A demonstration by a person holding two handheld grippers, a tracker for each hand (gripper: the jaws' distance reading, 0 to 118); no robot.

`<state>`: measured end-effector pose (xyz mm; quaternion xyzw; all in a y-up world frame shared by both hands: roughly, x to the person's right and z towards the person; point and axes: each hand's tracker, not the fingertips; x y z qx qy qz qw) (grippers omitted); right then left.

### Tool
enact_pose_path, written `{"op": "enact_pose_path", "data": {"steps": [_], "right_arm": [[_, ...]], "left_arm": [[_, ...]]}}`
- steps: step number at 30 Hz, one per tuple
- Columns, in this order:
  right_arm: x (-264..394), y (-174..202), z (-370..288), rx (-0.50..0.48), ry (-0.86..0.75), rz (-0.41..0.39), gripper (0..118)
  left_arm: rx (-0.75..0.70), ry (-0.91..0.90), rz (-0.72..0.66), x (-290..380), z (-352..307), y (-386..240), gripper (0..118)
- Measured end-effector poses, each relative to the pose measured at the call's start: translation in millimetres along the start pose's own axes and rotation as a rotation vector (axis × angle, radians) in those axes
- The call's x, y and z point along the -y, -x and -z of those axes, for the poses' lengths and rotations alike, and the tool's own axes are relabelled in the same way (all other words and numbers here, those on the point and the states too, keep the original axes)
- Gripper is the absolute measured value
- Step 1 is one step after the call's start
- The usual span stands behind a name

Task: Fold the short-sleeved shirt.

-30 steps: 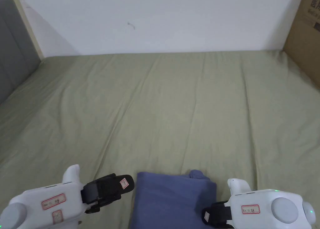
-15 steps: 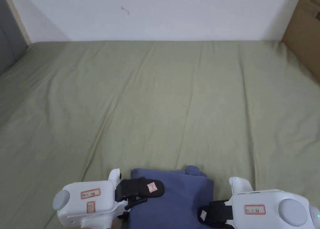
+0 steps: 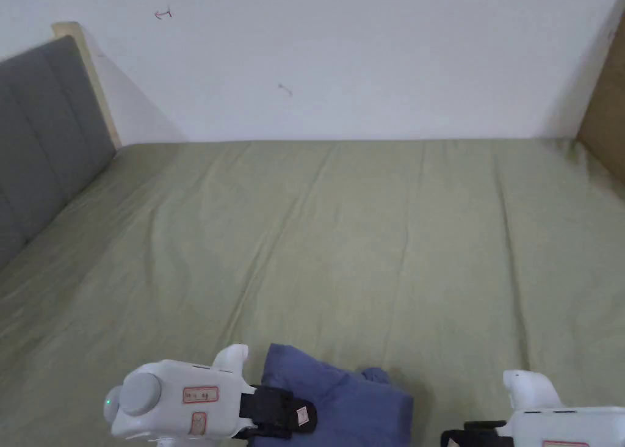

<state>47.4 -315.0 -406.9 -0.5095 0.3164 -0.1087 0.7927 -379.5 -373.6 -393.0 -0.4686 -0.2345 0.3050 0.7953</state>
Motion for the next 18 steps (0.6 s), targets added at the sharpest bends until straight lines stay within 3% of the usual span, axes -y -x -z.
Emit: {"op": "enact_pose_path", "data": {"steps": [4,10,14,15,17,18], "right_arm": [[2,14,-31,0.038,-0.042,-0.043,0],[5,20,-47,0.038,-0.069,-0.007,0],[6,26,-45,0.081,-0.047,-0.029,0],[5,26,-45,0.080,-0.042,-0.032,0],[5,28,-44,0.079,-0.036,-0.035,0],[5,29,-44,0.081,-0.036,-0.035,0]], "left_arm": [[-0.152,-0.004,0.055,-19,-74,20,17],[-0.432,0.023,0.038,-47,-170,65,17],[-0.647,0.043,0.047,-60,-210,87,21],[-0.702,0.053,0.059,-62,-217,90,31],[-0.791,0.062,0.070,-65,-234,96,93],[-0.812,0.060,0.062,-66,-239,100,117]]}}
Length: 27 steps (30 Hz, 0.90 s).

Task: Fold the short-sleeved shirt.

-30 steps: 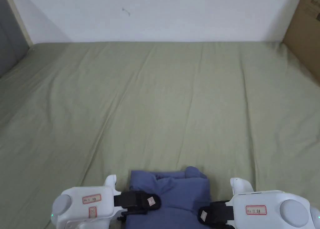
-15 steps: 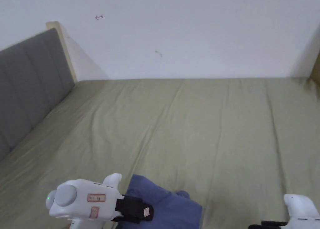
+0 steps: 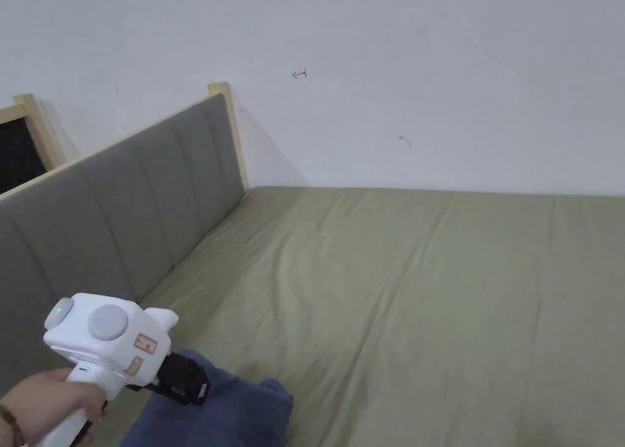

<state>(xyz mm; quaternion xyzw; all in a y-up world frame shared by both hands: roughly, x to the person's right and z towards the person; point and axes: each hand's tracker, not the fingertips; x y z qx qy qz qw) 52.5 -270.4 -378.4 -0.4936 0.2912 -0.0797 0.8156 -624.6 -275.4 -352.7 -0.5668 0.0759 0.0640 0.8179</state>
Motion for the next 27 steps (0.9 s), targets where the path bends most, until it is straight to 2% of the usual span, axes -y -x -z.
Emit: {"op": "enact_pose_path", "data": {"steps": [3,7,8,11,12,14,15,16,17,18,19,20,21,23,25,27], "right_arm": [[-1,1,1,-0.001,0.000,0.004,0],[-2,2,3,-0.016,0.000,0.017,0],[-3,4,3,-0.019,-0.002,0.016,0],[-4,7,0,-0.022,-0.007,-0.001,0],[-4,8,0,-0.020,-0.006,-0.007,0],[-4,5,0,-0.011,-0.005,-0.021,0],[-4,5,-1,-0.004,-0.005,-0.025,0],[-4,6,-2,0.005,-0.004,-0.027,0],[-4,4,-4,0.009,-0.002,-0.022,0],[-3,3,-6,0.007,-0.002,-0.017,0],[-3,2,-9,-0.002,-0.002,-0.007,0],[-3,2,-12,-0.007,-0.004,0.000,0],[-1,1,-15,-0.009,-0.010,0.001,0],[-1,1,-25,-0.002,-0.044,-0.014,0],[0,3,-38,0.042,-0.145,-0.053,0],[1,7,-53,0.085,-0.287,-0.091,0]], "left_arm": [[-0.027,-0.065,-0.013,6,-16,15,112],[-0.020,-0.088,-0.028,26,-43,-19,112],[-0.006,-0.097,-0.031,24,-34,-10,112],[0.048,-0.165,-0.030,37,-32,-44,112],[0.081,-0.180,-0.046,43,-30,-57,112],[0.260,-0.206,-0.084,58,-23,-95,109],[0.333,-0.212,-0.103,66,-20,-114,101],[0.416,-0.206,-0.132,72,-8,-126,71],[0.485,-0.198,-0.155,79,-2,-146,47],[0.513,-0.207,-0.185,85,1,-164,35],[0.535,-0.232,-0.223,90,4,-185,35],[0.528,-0.256,-0.244,102,1,-217,3],[0.531,-0.303,-0.270,109,-2,-237,1],[0.512,-0.437,-0.223,111,-15,-272,1],[0.375,-0.628,-0.151,113,-44,-310,1],[0.314,-0.799,-0.096,114,-69,-337,1]]}}
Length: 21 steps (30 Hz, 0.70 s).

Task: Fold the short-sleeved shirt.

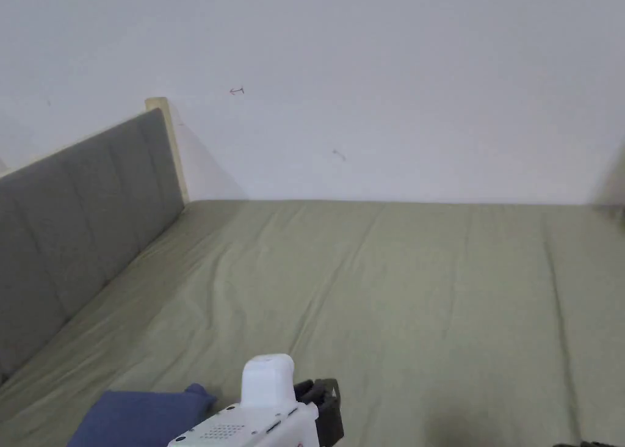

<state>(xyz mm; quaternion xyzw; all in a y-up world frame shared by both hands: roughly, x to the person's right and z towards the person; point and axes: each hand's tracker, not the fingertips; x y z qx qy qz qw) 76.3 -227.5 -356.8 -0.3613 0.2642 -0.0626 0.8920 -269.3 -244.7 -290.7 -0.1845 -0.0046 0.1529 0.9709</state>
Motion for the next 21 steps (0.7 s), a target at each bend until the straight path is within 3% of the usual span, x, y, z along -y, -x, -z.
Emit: {"op": "enact_pose_path", "data": {"steps": [4,7,11,13,16,17,18,19,20,21], "right_arm": [[-21,3,-32,0.017,-0.271,0.010,0],[-41,17,-55,0.063,-0.486,-0.089,0],[-55,29,-63,0.214,-0.715,-0.177,0],[-57,28,-60,0.264,-0.782,-0.182,0],[-64,27,-51,0.288,-0.755,-0.158,3],[-64,25,-49,0.274,-0.745,-0.155,15],[-64,25,-48,0.265,-0.742,-0.158,35],[-64,26,-46,0.267,-0.737,-0.162,71],[-63,27,-44,0.281,-0.730,-0.165,89],[-63,28,-42,0.308,-0.714,-0.167,98]], "left_arm": [[-0.070,-0.172,0.145,-31,-10,-59,1],[-0.092,-0.266,0.205,-52,-16,-86,1],[-0.191,-0.414,0.254,-65,-24,-106,1],[-0.147,-0.496,0.258,-66,-27,-104,2],[-0.201,-0.517,0.255,-68,-29,-107,2],[-0.200,-0.522,0.256,-69,-29,-104,6],[-0.198,-0.528,0.256,-69,-30,-104,16],[-0.197,-0.533,0.263,-69,-31,-103,38],[-0.203,-0.534,0.275,-70,-31,-104,56],[-0.215,-0.531,0.286,-70,-31,-104,65]]}}
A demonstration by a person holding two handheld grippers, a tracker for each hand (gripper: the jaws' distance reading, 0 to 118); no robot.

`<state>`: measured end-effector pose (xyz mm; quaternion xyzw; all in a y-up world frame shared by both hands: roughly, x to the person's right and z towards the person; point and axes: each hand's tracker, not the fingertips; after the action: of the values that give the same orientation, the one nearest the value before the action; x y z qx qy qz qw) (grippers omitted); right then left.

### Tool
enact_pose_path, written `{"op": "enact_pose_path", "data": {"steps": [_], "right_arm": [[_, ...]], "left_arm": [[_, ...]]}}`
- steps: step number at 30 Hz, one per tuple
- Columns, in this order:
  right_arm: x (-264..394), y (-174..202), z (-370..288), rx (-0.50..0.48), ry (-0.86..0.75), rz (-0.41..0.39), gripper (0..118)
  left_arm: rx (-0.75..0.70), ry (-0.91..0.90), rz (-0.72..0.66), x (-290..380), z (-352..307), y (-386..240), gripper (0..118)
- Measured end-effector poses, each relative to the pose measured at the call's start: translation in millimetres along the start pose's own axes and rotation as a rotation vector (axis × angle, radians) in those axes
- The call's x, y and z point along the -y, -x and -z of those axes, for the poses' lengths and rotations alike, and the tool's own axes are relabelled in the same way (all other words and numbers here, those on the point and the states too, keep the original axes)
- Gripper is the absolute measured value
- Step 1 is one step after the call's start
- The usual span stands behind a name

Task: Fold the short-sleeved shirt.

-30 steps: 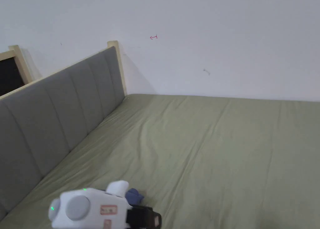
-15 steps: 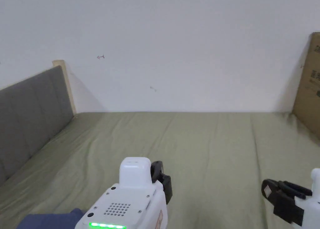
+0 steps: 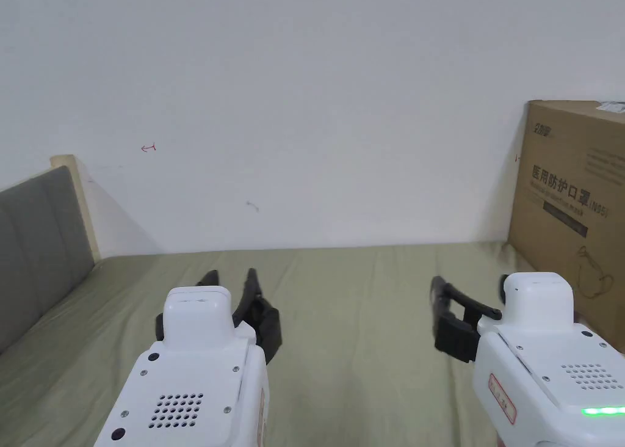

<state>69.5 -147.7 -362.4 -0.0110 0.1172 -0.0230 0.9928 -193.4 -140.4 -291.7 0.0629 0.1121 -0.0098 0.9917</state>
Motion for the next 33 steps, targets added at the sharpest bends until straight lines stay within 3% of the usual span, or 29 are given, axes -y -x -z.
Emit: {"op": "enact_pose_path", "data": {"steps": [1,2,3,4,13,20,25,33], "right_arm": [[1,2,1,0.017,0.018,-0.007,98],[3,1,0,0.009,0.014,0.003,113],[5,1,-2,0.007,0.011,0.015,118],[6,1,-3,0.014,0.010,0.023,118],[11,7,-4,0.022,0.041,-0.024,118],[8,8,-4,0.002,0.045,-0.017,118],[10,9,-3,-0.010,0.071,-0.028,118],[12,11,-2,-0.022,0.089,-0.037,118]], "left_arm": [[-0.002,0.016,0.010,-1,1,0,65],[0.003,0.043,0.014,-2,4,1,93],[0.037,0.068,-0.005,-1,6,2,114],[0.060,0.038,-0.041,2,1,3,118],[0.011,0.067,-0.023,6,-1,3,118],[0.071,0.100,-0.076,6,-1,4,118],[0.015,0.120,-0.057,5,3,2,118],[0.063,0.159,-0.137,6,5,12,118]]}}
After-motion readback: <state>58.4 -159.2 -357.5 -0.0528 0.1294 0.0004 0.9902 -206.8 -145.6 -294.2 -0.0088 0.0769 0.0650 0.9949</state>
